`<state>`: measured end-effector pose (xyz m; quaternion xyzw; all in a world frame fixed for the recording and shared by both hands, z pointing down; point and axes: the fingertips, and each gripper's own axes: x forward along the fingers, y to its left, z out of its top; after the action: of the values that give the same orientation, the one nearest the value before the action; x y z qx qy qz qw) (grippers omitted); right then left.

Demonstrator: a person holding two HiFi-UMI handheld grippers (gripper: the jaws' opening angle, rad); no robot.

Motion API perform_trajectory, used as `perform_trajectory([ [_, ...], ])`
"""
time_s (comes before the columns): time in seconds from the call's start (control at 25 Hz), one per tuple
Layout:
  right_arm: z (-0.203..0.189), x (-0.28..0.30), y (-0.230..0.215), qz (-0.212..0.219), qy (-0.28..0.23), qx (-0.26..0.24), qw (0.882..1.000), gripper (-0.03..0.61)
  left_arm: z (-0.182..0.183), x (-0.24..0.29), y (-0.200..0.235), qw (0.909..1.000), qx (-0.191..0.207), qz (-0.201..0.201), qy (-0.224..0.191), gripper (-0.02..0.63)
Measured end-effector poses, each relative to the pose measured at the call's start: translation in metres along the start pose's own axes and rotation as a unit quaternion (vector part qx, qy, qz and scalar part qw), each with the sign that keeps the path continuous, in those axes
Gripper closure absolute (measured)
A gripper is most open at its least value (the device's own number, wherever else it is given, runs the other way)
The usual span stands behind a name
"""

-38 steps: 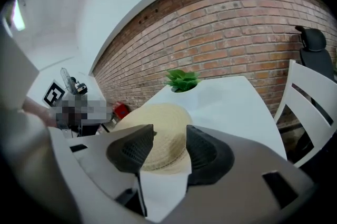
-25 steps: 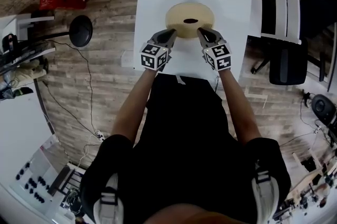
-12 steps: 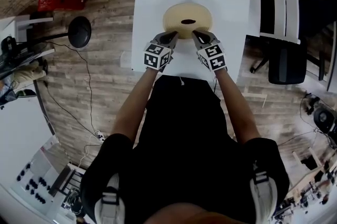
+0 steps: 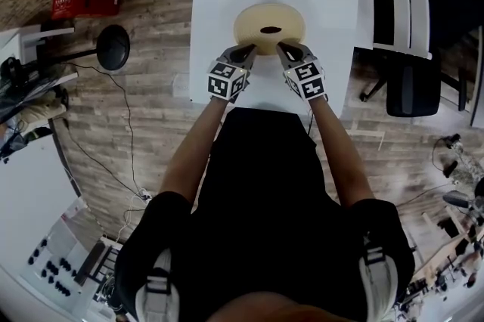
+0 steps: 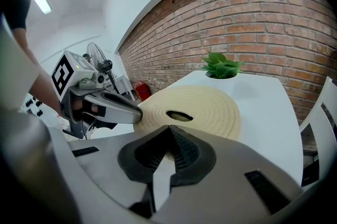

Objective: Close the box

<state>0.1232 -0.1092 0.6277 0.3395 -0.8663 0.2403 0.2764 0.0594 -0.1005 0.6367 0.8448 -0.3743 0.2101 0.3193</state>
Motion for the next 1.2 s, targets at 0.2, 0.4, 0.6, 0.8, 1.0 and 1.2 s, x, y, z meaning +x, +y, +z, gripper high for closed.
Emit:
perform_trajectory([
  [0.2, 0.004, -0.002, 0.001, -0.009, 0.000, 0.019, 1.000, 0.581, 0.008, -0.002, -0.001, 0.9999, 0.007, -0.016, 0.000, 0.586],
  [0.4, 0.015, 0.000, -0.009, -0.034, -0.016, 0.042, 0.998, 0.581, 0.031, -0.005, 0.000, 0.9987, 0.029, -0.041, -0.008, 0.586],
  [0.6, 0.032, 0.006, -0.021, -0.064, -0.027, 0.047, 0.996, 0.581, 0.049, -0.001, 0.011, 0.9976, 0.042, -0.054, -0.009, 0.586],
  [0.8, 0.052, 0.015, -0.026, -0.077, -0.026, 0.031, 0.996, 0.581, 0.068, 0.008, 0.022, 0.9971, 0.042, -0.062, -0.017, 0.588],
  [1.0, 0.061, 0.028, -0.033, -0.078, -0.017, 0.026, 0.996, 0.581, 0.078, 0.021, 0.027, 0.9971, 0.040, -0.063, -0.016, 0.586],
  [1.2, 0.077, 0.041, -0.035, -0.077, -0.018, 0.027, 0.996, 0.581, 0.086, 0.033, 0.031, 0.9964, 0.045, -0.070, -0.015, 0.586],
])
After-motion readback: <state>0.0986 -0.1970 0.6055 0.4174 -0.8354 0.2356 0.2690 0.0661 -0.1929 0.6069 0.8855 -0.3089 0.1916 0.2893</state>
